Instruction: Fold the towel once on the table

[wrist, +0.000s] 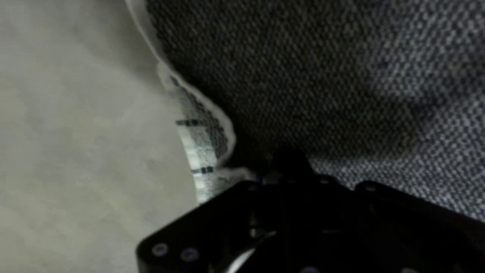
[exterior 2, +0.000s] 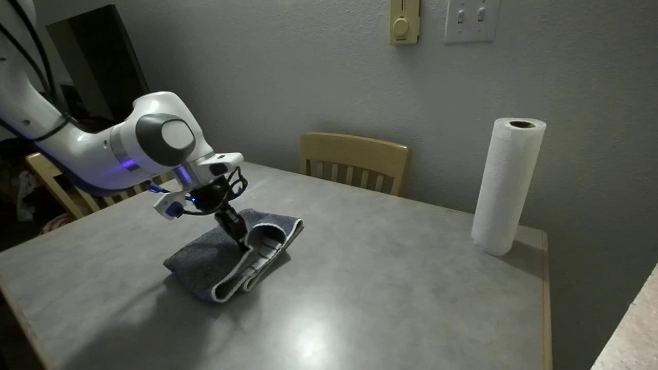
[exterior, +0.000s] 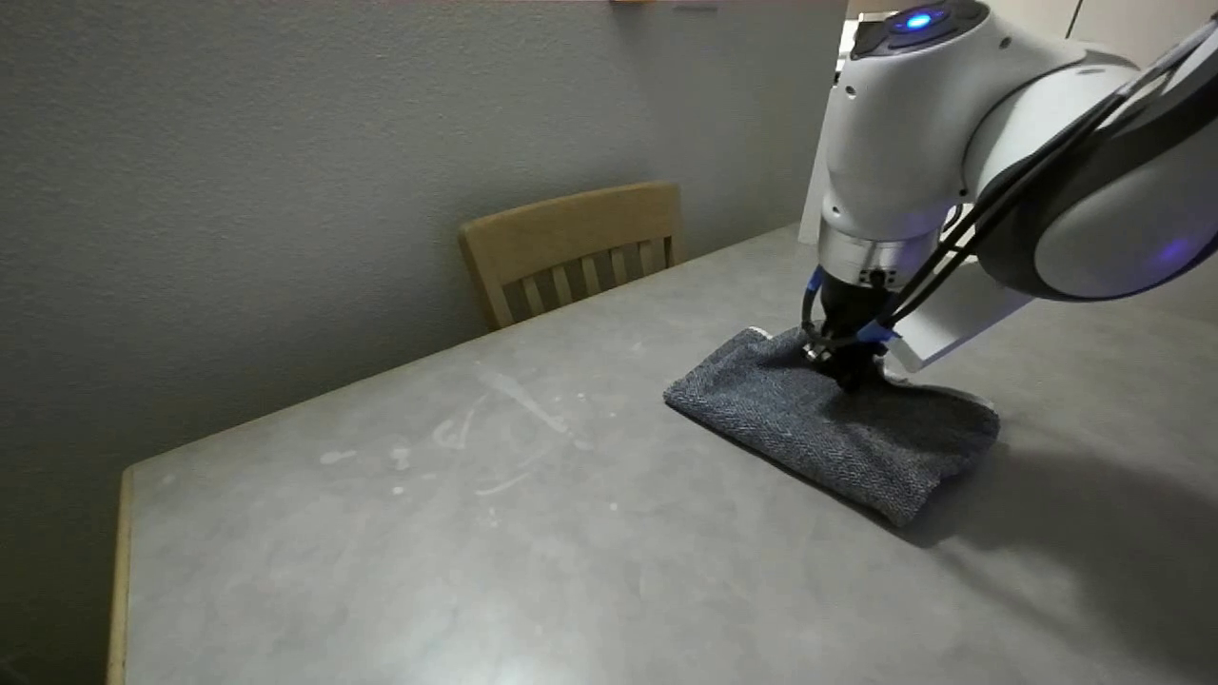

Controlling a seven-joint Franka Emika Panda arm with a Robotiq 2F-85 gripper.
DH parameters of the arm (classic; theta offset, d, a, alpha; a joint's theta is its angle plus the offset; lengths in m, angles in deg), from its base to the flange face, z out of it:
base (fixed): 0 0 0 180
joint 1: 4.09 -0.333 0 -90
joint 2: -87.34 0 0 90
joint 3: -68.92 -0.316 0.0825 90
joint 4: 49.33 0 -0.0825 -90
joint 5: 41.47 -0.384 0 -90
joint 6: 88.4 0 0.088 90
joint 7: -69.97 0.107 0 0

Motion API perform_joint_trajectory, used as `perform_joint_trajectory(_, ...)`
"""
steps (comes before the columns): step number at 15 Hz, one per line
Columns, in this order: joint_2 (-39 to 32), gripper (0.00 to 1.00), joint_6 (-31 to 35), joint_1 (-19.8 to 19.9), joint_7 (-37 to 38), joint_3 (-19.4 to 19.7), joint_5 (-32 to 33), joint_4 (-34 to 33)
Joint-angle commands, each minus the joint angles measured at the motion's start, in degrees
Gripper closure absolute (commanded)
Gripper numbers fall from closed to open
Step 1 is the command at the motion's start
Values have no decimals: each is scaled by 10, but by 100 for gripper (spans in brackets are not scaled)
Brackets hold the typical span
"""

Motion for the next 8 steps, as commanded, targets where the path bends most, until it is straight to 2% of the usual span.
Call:
perform_joint_trajectory(1,30,100,-101,-73,100,65,77,7)
perform_joint_trajectory(3,33,100,-170,-82,175,61,134,-6)
perform_joint_trajectory(5,30,100,-251,-75,234,34,172,-22)
perform_joint_trajectory(7,25,100,-297,-52,253,-5,173,-31)
perform_joint_trajectory(8,26,100,-293,-38,250,-26,161,-30)
